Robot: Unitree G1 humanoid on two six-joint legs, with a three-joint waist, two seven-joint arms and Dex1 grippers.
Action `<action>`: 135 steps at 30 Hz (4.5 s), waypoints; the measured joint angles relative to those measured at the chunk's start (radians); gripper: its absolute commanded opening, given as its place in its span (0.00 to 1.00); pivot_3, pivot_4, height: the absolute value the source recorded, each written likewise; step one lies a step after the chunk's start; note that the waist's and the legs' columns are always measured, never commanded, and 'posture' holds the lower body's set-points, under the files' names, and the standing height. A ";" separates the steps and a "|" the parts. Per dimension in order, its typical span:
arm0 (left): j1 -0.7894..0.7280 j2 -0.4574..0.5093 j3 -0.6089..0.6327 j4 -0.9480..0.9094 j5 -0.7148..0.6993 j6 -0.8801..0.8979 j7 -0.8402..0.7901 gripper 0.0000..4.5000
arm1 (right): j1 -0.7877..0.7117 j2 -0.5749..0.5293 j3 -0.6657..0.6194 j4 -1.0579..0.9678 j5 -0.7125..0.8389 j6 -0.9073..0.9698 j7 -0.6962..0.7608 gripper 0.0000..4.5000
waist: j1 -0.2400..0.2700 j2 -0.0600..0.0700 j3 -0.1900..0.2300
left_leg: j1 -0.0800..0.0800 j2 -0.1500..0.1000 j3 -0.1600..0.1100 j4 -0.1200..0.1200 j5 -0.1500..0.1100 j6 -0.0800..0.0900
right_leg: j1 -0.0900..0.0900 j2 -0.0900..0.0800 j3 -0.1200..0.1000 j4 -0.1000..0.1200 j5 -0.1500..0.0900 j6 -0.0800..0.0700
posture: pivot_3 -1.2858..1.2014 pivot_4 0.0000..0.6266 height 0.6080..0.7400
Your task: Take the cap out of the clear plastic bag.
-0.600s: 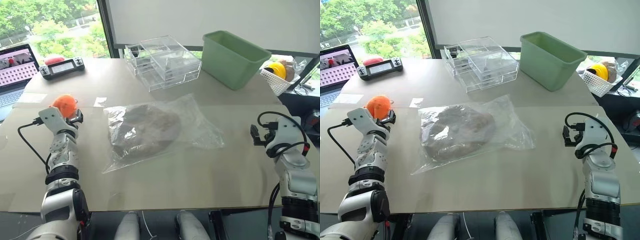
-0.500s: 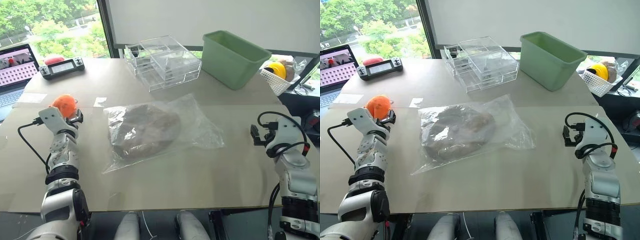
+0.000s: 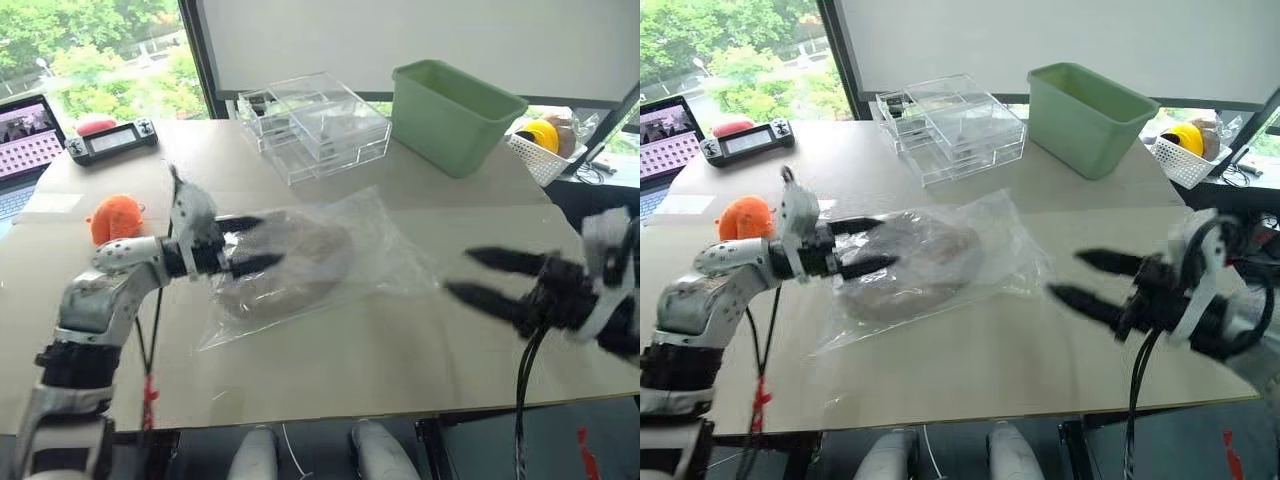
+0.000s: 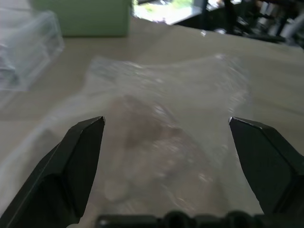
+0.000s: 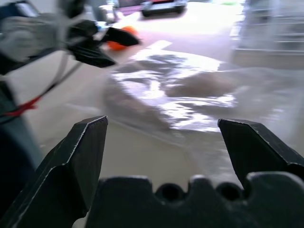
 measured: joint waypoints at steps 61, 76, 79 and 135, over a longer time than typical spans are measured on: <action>-0.372 -0.021 -0.479 1.222 0.579 -2.071 0.050 0.01 | -0.021 0.160 0.345 0.044 -0.353 -0.150 -0.248 1.00 | 0.039 -0.002 -0.001 | -0.011 -0.001 -0.001 0.007 -0.001 0.002 | -0.006 -0.001 -0.001 0.000 0.002 -0.003 | 0.52 0.24 0.96; -0.630 -0.094 -0.657 1.438 1.266 -1.298 0.859 0.01 | 0.014 0.193 0.339 0.033 -0.396 -0.151 -0.261 1.00 | 0.035 -0.004 0.000 | -0.010 -0.003 -0.003 0.009 -0.001 0.002 | -0.003 -0.001 -0.002 0.001 -0.001 0.006 | 0.52 0.24 0.96; -0.628 -0.125 -0.610 1.447 1.245 -1.245 0.826 0.01 | 0.012 0.193 0.339 0.033 -0.396 -0.151 -0.261 1.00 | 0.035 -0.004 0.000 | -0.009 -0.003 -0.003 0.009 -0.001 0.002 | -0.003 -0.001 -0.002 0.001 -0.001 0.005 | 0.52 0.24 0.96; -0.107 -0.487 -0.379 0.636 1.140 -1.009 0.863 0.99 | -0.003 0.181 0.294 0.040 -0.424 -0.112 -0.253 1.00 | 0.052 -0.001 -0.001 | -0.006 -0.003 -0.002 0.011 -0.001 0.002 | 0.001 -0.002 -0.001 0.001 0.002 0.003 | 0.52 0.24 0.96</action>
